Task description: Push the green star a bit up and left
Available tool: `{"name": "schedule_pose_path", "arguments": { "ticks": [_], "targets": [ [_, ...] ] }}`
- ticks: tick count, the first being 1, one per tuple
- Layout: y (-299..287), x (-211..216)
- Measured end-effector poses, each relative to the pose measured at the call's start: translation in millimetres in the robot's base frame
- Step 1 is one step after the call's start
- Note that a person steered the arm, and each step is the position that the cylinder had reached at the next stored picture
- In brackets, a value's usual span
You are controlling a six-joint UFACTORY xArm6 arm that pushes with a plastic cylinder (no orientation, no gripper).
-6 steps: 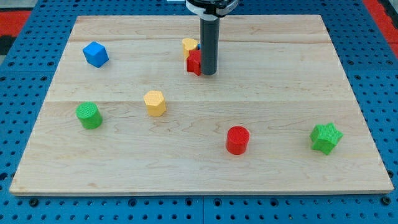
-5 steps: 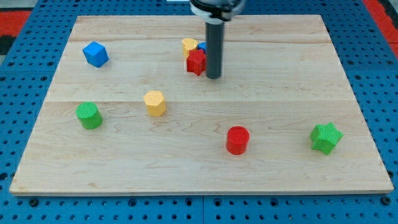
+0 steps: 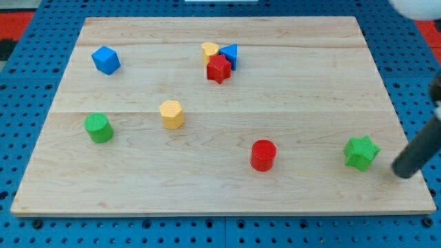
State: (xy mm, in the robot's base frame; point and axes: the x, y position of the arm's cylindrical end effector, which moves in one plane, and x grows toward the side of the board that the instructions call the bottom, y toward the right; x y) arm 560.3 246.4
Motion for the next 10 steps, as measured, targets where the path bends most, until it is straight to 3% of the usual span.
{"name": "schedule_pose_path", "arguments": {
  "ticks": [2,4,5,6,8,10],
  "targets": [
    [-33,-11],
    [-19,-57],
    [-49,-48],
    [-42,-40],
    [-48,-59],
    [-56,-20]
  ]
}}
